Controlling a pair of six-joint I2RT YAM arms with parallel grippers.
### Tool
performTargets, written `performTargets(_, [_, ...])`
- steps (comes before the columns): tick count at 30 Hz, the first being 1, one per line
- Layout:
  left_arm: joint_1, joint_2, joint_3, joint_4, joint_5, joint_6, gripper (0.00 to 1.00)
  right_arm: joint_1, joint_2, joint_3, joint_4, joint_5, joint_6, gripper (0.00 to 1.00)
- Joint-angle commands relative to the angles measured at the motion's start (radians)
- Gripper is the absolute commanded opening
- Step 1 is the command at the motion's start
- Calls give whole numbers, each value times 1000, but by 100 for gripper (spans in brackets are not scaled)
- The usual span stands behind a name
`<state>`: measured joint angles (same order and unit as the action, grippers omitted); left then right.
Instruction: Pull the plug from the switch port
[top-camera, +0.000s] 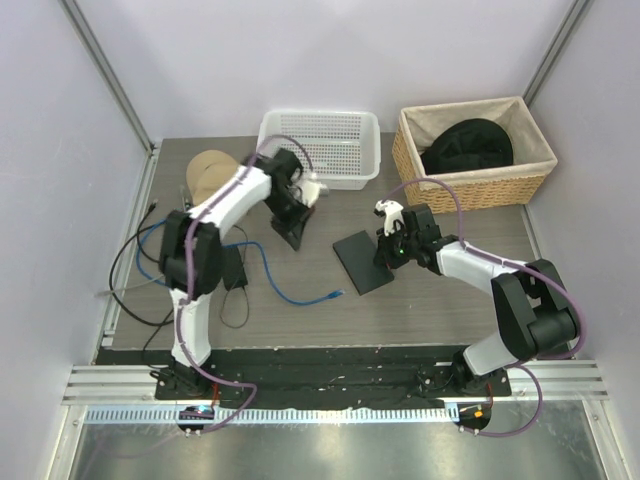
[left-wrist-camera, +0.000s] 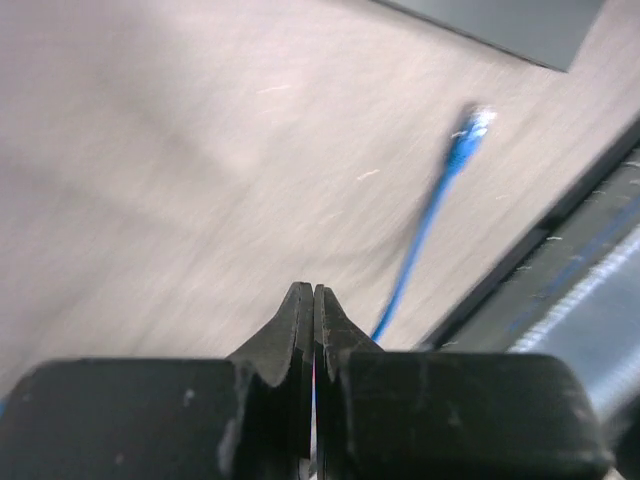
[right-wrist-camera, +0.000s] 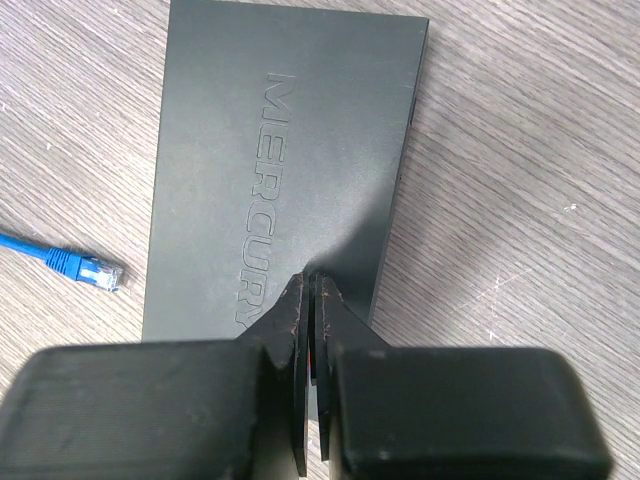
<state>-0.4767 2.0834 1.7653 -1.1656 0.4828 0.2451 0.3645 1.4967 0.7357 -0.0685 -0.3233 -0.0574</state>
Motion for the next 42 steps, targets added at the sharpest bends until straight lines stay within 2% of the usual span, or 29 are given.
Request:
performTargets(1, [108,-177,89,-118,-235,146,0,2,-18,-19,-27,30,-15,2])
performTargets(5, [176,-250,1,-77,-364,217,1,2,-10,-15,-28,30,-15,2])
performTargets(6, [179,-267,-19,-39,-378,215,10,2,-9,-12,-30,32,-13,2])
performTargets(7, [179,-302,-41,-11,-406,206,28,4,-4,-10,-31,32,-13,2])
performTargets(8, [179,-324,-88,68,-417,153,36,1,-3,-9,-30,33,-10,3])
performTargets(10, [179,-376,-131,144,-405,94,50,2,-7,-7,-25,30,-12,4])
performTargets(12, [178,-404,-182,239,-321,10,54,4,-33,22,-10,-8,-22,6])
performTargets(15, [161,-434,-257,314,-114,-1,61,10,-36,96,-1,-22,-47,38])
performTargets(16, [152,-436,-295,308,-52,38,69,11,-26,115,-4,-39,-62,54])
performTargets(17, [142,-436,-320,297,74,86,82,10,-4,135,-14,-48,-68,57])
performTargets(18, [123,-434,-345,285,117,194,99,11,13,174,-23,-59,-74,59])
performTargets(20, [92,-416,-389,239,158,273,100,11,51,218,-45,-76,-81,61])
performTargets(23, [15,-396,-417,196,131,434,100,11,68,247,-48,-53,-35,61])
performTargets(27, [-112,-375,-461,130,45,626,100,11,45,231,-4,-54,45,61])
performTargets(30, [-129,-358,-481,64,-24,749,100,11,28,208,38,-65,88,61])
performTargets(32, [-129,-353,-489,34,-131,805,100,11,13,194,41,-60,100,61])
performTargets(33, [-129,-364,-535,49,-179,818,100,11,8,188,41,-57,100,61])
performTargets(34, [-129,-373,-565,135,-263,818,100,11,-4,182,39,-56,99,61])
performTargets(36, [-131,-397,-662,249,-344,815,100,11,-16,159,41,-50,94,61])
performTargets(37, [-129,-414,-691,399,-393,797,99,11,-29,150,44,-48,91,61])
performTargets(38, [-126,-413,-708,447,-518,777,99,11,-35,136,45,-45,88,60])
performTargets(40, [-102,-405,-695,486,-599,749,88,11,-49,130,33,-25,76,60])
performTargets(41, [-49,-411,-676,486,-616,719,84,11,-64,128,24,-20,73,60])
performTargets(42, [-12,-424,-631,486,-598,636,80,10,-73,125,18,-14,67,60])
